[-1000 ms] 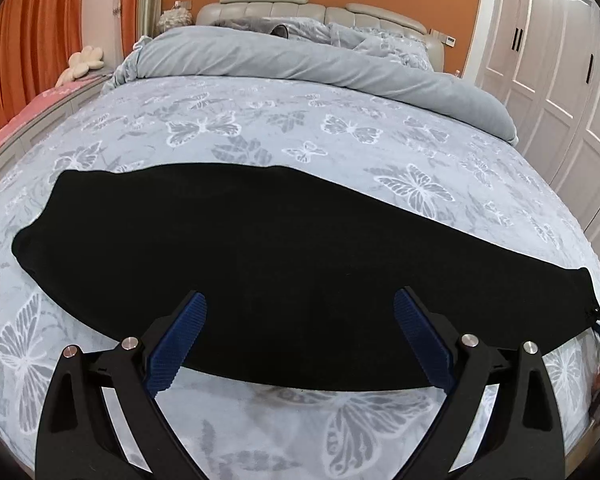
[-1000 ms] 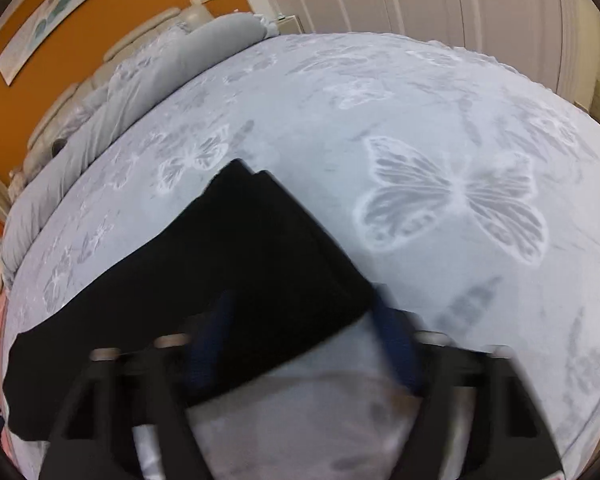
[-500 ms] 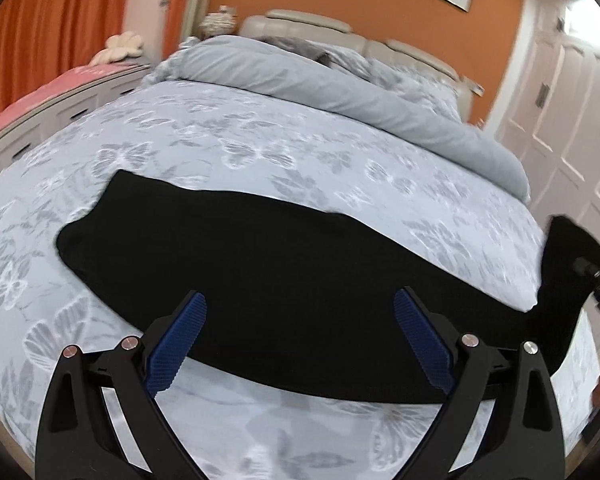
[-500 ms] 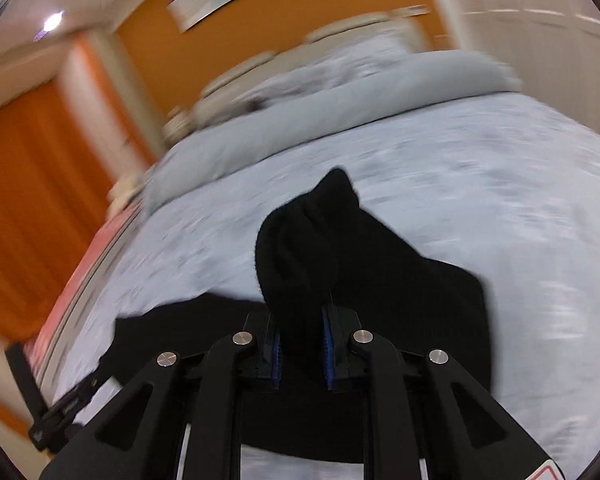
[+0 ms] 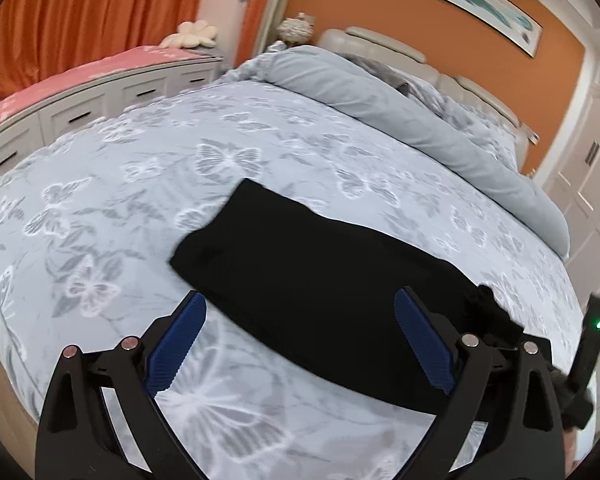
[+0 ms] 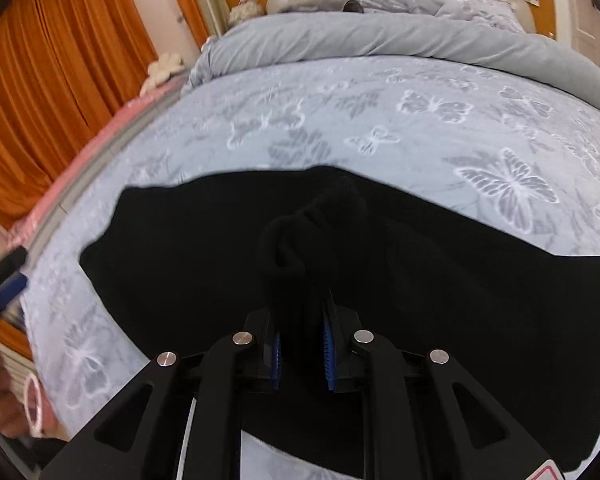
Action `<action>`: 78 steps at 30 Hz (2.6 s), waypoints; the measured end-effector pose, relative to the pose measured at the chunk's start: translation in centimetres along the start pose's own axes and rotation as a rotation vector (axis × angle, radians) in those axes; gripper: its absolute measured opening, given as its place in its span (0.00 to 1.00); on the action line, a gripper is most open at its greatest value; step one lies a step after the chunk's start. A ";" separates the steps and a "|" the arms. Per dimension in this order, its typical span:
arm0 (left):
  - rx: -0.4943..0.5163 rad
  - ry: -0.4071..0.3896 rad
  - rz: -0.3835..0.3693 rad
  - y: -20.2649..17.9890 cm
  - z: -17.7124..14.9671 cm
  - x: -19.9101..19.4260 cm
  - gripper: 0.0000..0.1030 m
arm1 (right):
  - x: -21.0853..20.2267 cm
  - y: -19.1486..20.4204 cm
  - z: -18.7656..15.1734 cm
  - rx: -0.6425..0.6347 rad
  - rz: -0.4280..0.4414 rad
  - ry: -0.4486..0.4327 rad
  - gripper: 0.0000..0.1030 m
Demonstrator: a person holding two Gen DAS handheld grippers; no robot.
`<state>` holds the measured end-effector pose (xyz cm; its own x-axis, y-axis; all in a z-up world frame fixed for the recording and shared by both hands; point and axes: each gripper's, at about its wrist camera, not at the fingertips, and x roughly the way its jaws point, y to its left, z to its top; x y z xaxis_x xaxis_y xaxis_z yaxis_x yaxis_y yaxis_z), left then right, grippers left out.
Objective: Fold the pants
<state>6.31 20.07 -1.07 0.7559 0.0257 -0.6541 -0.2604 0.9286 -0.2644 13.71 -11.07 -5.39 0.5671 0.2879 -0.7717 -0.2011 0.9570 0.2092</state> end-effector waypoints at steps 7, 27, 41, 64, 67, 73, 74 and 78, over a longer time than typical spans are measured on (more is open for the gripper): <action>-0.003 0.000 0.012 1.6 0.3 -0.1 0.91 | 1.8 1.7 -1.6 -0.086 -0.028 0.036 0.21; -0.416 0.353 -0.050 11.3 1.6 12.9 0.85 | -10.2 -6.3 -2.8 0.026 -0.238 -0.141 0.61; -0.056 0.075 -0.277 -6.8 3.5 2.6 0.11 | -16.4 -21.4 -5.9 0.429 -0.315 -0.155 0.62; 0.364 0.081 -0.449 -18.9 -5.5 -3.4 0.92 | -12.1 -14.8 -4.5 0.321 -0.031 -0.047 0.68; 0.416 -0.022 -0.488 -18.4 -4.9 -5.5 0.95 | -11.1 -13.2 -4.0 0.297 -0.020 -0.035 0.70; 0.452 -0.015 -0.269 -16.6 -4.3 -2.8 0.95 | -7.0 -12.0 -4.2 0.347 0.043 0.077 0.71; 0.441 0.000 -0.248 -16.2 -4.1 -2.2 0.95 | -6.2 -11.7 -4.2 0.349 0.052 0.098 0.71; 0.377 0.026 -0.125 -13.5 -3.2 -0.9 0.95 | -3.5 -9.9 -3.9 0.341 0.035 0.123 0.73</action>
<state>7.25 6.34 0.84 0.7514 -0.1004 -0.6521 0.0748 0.9949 -0.0670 10.60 -21.65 -7.12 0.4600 0.3338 -0.8228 0.0709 0.9099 0.4088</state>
